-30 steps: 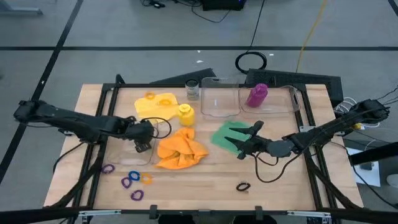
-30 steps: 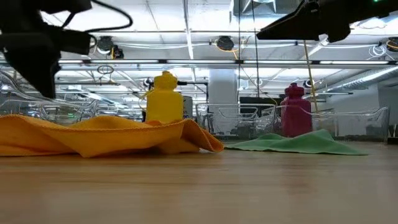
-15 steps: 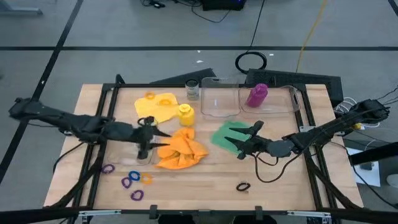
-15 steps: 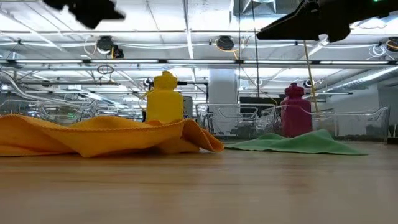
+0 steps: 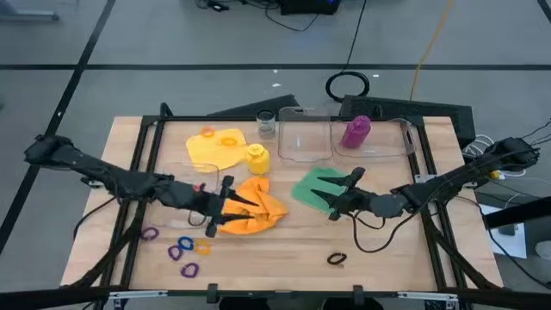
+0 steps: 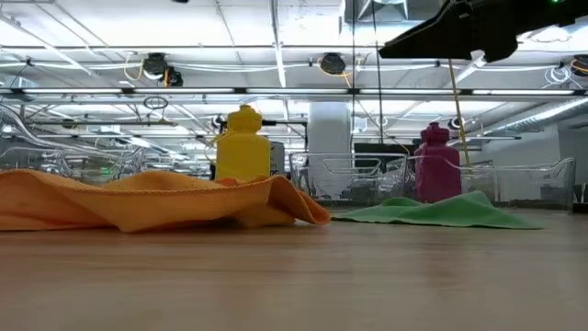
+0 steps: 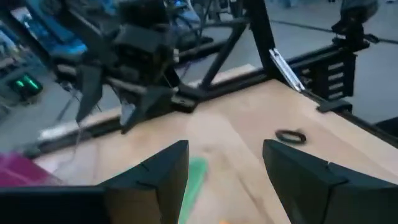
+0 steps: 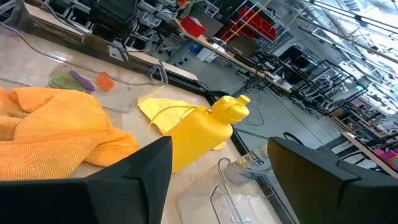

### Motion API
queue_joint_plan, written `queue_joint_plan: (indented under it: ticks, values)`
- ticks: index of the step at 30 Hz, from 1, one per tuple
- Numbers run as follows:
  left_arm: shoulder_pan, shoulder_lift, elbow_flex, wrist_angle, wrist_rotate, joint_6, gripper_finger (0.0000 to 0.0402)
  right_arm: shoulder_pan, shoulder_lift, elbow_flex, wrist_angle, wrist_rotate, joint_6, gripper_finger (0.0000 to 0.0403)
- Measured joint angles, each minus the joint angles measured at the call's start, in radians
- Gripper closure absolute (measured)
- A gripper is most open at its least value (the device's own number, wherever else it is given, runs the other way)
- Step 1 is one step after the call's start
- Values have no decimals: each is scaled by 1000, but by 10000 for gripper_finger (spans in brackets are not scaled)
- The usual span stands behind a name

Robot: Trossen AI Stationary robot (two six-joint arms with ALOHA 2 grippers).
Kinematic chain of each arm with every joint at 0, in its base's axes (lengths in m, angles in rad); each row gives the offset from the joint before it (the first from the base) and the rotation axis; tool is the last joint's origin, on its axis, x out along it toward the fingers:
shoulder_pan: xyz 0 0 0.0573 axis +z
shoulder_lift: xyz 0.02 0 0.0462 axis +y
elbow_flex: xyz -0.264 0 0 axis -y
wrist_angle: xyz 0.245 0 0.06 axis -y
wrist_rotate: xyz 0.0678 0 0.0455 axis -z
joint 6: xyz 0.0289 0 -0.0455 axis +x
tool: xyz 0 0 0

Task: Pick & Place Sports Items
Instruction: Put the black spring keychain into the bottom transparent bin

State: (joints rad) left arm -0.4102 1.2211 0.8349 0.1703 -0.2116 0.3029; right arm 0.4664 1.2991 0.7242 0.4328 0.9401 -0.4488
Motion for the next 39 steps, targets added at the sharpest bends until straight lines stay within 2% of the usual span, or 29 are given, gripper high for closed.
queue_joint_plan:
  ticks: [6,17,28,31,34,37,39]
  values:
    - [1,56,1,12,-18,273,227,0,0,0,0,0,0,211]
    - [-2,102,1,14,-221,872,227,-2,0,0,-7,0,0,211]
    - [-2,102,1,19,-264,1364,227,-8,0,0,-19,0,2,211]
    - [0,102,1,21,-276,1424,227,-14,0,0,-19,-1,15,211]
    - [7,102,1,22,-283,1419,227,-18,0,0,-19,-2,18,211]
    - [11,102,1,22,-285,1320,227,-20,0,0,-19,-2,18,210]
    - [13,102,1,25,-279,1192,227,-20,0,0,-19,-2,18,211]
